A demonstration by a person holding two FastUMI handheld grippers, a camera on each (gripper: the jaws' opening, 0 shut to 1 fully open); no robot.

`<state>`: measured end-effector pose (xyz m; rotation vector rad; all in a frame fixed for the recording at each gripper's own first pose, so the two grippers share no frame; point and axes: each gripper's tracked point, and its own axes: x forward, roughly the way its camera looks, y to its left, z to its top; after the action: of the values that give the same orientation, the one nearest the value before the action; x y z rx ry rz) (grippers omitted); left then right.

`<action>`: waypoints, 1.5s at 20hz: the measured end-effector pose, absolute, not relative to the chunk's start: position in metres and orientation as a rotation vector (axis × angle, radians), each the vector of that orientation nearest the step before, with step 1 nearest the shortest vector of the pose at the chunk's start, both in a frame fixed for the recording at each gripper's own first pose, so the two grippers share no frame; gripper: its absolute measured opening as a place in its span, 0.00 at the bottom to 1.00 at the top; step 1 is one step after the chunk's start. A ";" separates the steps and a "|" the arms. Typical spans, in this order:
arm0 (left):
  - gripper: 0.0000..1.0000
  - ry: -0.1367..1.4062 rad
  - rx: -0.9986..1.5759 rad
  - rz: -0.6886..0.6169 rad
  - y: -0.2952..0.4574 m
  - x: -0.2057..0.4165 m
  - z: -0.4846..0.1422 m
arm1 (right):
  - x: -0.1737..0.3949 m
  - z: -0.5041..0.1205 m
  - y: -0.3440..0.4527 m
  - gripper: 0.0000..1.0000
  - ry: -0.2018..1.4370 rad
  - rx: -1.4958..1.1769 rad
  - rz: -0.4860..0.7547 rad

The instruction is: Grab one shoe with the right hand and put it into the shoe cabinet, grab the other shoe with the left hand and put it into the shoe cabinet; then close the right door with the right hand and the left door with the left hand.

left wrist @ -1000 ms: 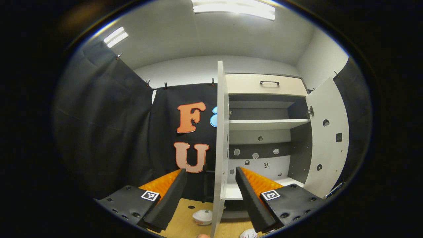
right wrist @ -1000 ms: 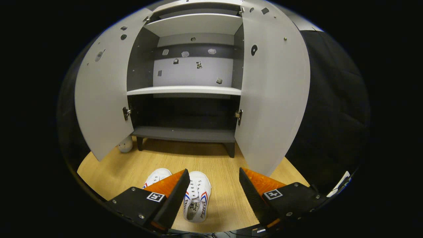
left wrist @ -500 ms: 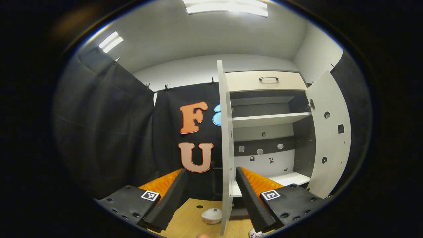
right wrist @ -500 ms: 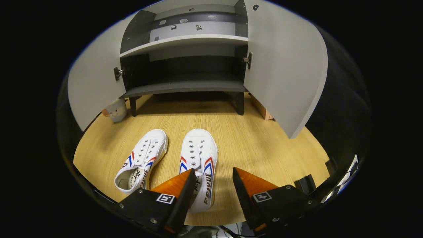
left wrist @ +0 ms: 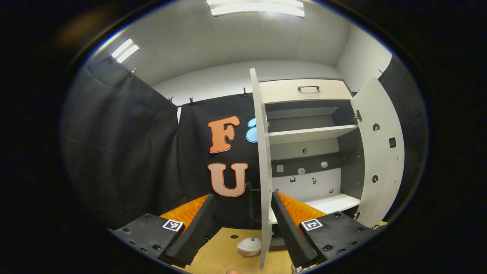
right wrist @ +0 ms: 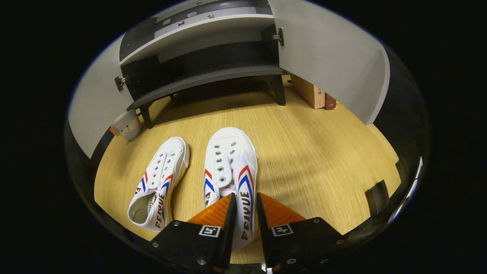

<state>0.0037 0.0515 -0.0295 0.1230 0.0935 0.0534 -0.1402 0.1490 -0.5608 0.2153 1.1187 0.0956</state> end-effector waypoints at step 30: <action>0.96 0.075 0.032 0.078 0.055 0.005 -0.026 | -0.011 -0.297 0.148 0.00 0.768 0.248 0.077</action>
<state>0.0052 0.0554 -0.0262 0.0324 0.0752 0.0777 -0.0113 0.1482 -0.2969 0.2481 0.7683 0.0772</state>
